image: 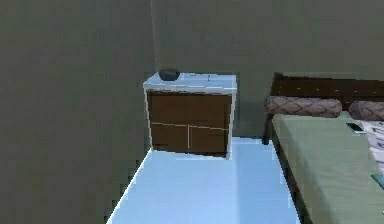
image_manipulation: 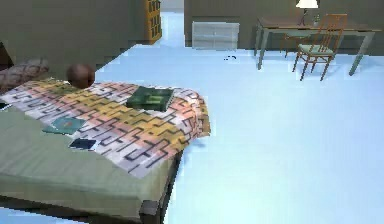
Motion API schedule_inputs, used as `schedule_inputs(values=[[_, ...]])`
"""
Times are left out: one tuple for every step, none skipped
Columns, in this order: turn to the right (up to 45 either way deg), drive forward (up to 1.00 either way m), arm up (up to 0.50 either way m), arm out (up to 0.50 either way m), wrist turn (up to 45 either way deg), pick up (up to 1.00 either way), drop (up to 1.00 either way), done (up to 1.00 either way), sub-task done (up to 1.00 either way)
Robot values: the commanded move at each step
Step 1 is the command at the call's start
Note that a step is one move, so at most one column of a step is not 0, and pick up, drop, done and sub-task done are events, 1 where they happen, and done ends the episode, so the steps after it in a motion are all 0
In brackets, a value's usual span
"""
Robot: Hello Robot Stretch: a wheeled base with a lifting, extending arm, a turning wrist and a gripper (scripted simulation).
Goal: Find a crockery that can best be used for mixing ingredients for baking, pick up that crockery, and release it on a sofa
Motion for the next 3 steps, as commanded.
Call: schedule_inputs(values=[[0.0, 1.00, 0.00, 0.00, 0.0, 0.00, 0.00, 0.00, 0.00], [9.0, 0.00, 0.00, 0.00, 0.0, 0.00, 0.00, 0.00, 0.00], [0.0, 0.20, 0.00, 0.00, 0.0, 0.00, 0.00, 0.00, 0.00]])
